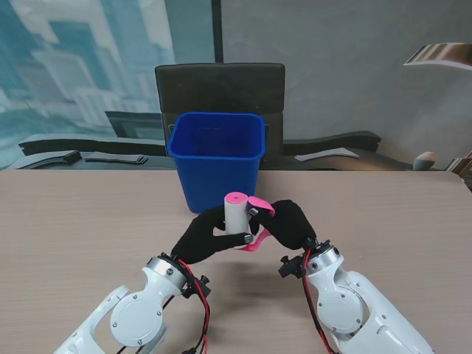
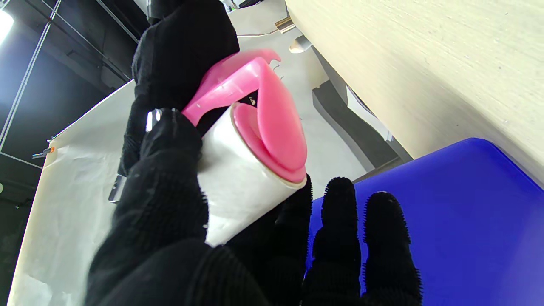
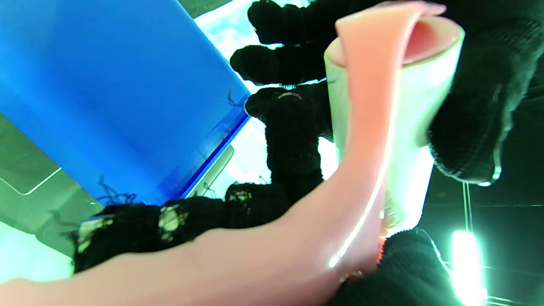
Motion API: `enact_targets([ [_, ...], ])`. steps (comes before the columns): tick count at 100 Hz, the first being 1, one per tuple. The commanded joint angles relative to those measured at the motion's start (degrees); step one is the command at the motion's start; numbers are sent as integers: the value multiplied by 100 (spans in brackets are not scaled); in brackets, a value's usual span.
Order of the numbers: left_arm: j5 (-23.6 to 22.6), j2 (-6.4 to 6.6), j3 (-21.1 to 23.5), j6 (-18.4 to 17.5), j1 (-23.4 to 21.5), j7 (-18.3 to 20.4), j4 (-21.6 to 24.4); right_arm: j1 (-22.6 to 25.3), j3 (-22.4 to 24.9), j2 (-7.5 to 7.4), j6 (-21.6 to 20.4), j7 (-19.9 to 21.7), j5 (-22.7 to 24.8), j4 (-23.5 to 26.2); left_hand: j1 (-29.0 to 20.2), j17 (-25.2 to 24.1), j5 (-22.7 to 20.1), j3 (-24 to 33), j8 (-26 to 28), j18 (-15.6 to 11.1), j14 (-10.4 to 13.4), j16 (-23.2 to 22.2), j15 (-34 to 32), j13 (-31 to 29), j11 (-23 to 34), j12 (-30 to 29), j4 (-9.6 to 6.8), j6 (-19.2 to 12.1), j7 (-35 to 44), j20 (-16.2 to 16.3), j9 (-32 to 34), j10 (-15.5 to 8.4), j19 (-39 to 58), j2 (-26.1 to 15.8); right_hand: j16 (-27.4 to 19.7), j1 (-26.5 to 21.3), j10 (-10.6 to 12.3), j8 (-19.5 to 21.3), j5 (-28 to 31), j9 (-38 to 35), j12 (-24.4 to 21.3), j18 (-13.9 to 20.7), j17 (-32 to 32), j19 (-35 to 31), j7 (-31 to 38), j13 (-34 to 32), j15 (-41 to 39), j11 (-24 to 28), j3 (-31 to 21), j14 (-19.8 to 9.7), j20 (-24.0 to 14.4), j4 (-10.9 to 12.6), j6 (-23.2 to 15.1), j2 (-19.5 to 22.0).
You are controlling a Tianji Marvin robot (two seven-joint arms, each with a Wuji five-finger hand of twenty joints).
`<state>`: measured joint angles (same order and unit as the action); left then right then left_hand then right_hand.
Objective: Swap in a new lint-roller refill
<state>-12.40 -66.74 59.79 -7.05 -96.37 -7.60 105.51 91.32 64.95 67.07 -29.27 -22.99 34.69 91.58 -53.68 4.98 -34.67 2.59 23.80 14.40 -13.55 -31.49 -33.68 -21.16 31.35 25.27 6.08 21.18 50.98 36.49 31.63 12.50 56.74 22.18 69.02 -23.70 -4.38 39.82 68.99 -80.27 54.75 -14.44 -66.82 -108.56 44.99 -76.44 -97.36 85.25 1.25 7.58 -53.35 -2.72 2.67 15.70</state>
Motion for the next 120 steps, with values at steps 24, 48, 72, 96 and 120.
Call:
enact_targets([
  [24,-30,0,-9,74,28,131,-36,79,7,43,-57,30,-4,86,-966,-57,-327,824,93,-75,8,-52,-137,215,100,23,-364,-1024,1089,70,-165,-136,162,-855,53,-147,-266,15,79,-282,16,1308,-355,-1142,-27,74,-625,464,-27,-2120,18,75,345,173],
  [48,-27,6,1,39,13,145,-38,93,40,38,-30,27,19,99,-962,-56,-322,826,100,-76,18,-53,-138,203,103,25,-362,-1028,1090,69,-153,-138,163,-858,51,-192,-276,17,76,-282,14,1308,-355,-1142,-29,75,-626,460,-57,-2107,16,92,349,186],
  [72,-22,3,5,27,4,134,-43,105,59,44,-43,-5,24,110,-974,-49,-313,833,106,-83,16,-56,-140,204,106,29,-362,-1026,1090,69,-155,-138,166,-861,44,-414,-322,15,97,-283,8,1261,-352,-1142,-29,76,-632,451,-197,-2068,10,177,301,294],
  [96,-182,15,-20,-142,46,106,-139,99,26,53,4,-11,-15,116,-981,-55,-311,832,105,-77,17,-58,-141,203,110,33,-363,-1022,1089,67,-157,-144,161,-858,38,-287,-367,-22,122,-283,0,1221,-351,-1142,-63,78,-640,436,-52,-2029,-6,119,203,519],
  [120,-280,20,-57,-282,86,76,-223,100,-8,73,95,-81,-31,146,-983,-55,-314,829,103,-77,17,-57,-137,206,109,33,-363,-1012,1088,66,-158,-145,159,-857,36,-165,-444,-123,120,-285,-6,1172,-350,-1142,-166,82,-656,427,54,-1962,-32,18,152,735],
])
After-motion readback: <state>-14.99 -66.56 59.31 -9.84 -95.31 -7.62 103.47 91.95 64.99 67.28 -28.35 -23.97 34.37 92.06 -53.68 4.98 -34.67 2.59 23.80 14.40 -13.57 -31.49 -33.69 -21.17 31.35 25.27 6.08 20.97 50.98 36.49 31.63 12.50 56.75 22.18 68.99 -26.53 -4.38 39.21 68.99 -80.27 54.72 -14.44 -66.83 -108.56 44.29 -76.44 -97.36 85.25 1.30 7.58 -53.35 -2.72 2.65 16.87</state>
